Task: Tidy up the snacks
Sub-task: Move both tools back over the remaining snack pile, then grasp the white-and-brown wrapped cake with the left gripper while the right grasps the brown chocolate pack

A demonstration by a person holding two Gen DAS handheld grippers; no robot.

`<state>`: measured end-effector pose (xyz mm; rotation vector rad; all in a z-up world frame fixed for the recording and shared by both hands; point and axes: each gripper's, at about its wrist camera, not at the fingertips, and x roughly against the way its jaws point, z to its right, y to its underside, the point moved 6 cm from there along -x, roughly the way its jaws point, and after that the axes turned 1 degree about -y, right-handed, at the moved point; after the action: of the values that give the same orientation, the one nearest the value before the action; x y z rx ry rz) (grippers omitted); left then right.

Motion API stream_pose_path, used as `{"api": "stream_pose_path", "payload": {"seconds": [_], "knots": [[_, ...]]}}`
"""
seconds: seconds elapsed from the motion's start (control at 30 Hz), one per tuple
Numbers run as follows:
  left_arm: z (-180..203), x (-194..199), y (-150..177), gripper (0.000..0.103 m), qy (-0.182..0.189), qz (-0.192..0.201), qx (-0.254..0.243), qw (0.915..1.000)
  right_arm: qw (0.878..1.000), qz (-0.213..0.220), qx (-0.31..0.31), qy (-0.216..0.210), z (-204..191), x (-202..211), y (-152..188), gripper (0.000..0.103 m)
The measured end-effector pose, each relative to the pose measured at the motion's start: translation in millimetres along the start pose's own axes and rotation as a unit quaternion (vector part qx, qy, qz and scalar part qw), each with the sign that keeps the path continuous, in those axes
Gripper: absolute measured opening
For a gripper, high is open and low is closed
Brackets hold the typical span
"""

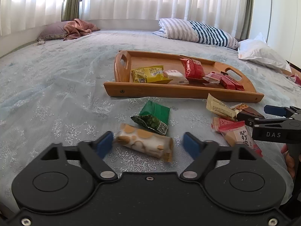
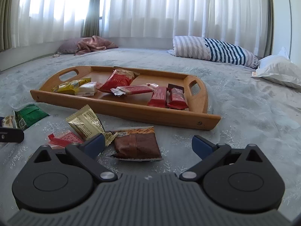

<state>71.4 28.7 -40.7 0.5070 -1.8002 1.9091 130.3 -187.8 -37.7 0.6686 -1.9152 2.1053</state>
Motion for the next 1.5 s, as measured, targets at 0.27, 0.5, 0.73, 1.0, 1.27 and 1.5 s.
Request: {"api": "stream_pose_path", "payload": {"seconds": [0.27,0.5,0.73,1.0,1.27,1.5], "knots": [[5,5,-1,0.058,0.005,-0.001,-0.009,0.9999,1.0,0.007,-0.001,-0.014,0,3,1,0.102],[5,8,-3,0.057,0.013,-0.004,0.003,0.9999,0.999,0.022,0.012,-0.021,-5,8,3,0.087],[6,12,-6,0.056,0.019,-0.001,0.007,0.9998,0.999,0.021,-0.011,-0.035,1,8,4,0.058],[8,20,-17,0.054,0.019,0.017,0.006,0.9997,0.997,0.028,-0.043,-0.051,10,9,4,0.058],[11,23,-23,0.051,0.017,0.028,0.008,0.9994,0.996,0.037,-0.061,-0.045,16,12,3,0.057],[14,23,-26,0.051,0.015,0.032,0.006,0.9994,0.995,0.046,-0.069,-0.046,18,16,2,0.057]]}}
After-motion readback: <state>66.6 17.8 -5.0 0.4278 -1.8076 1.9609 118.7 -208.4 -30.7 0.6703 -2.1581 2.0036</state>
